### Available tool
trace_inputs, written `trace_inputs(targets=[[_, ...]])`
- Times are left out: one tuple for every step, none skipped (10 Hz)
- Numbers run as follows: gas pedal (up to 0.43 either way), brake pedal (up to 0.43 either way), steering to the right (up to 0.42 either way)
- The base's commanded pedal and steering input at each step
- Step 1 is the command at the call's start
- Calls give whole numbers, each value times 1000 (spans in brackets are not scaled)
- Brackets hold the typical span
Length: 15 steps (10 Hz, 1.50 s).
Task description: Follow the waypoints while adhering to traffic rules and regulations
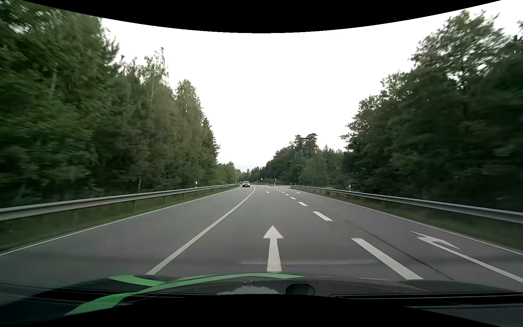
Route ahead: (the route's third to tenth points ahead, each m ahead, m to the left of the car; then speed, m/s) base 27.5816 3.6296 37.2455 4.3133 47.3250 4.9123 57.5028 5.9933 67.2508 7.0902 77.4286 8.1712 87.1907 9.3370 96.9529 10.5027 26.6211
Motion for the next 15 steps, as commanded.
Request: trace_inputs(targets=[[299, 0, -12], [299, 0, -12], [299, 0, -12], [299, 0, -12], [311, 0, -12], [311, 0, -12], [311, 0, -12], [311, 0, -11], [311, 0, -11], [280, 0, -11], [268, 0, -11], [260, 0, -11], [260, 0, -11], [260, 0, -10], [268, 0, -10]])
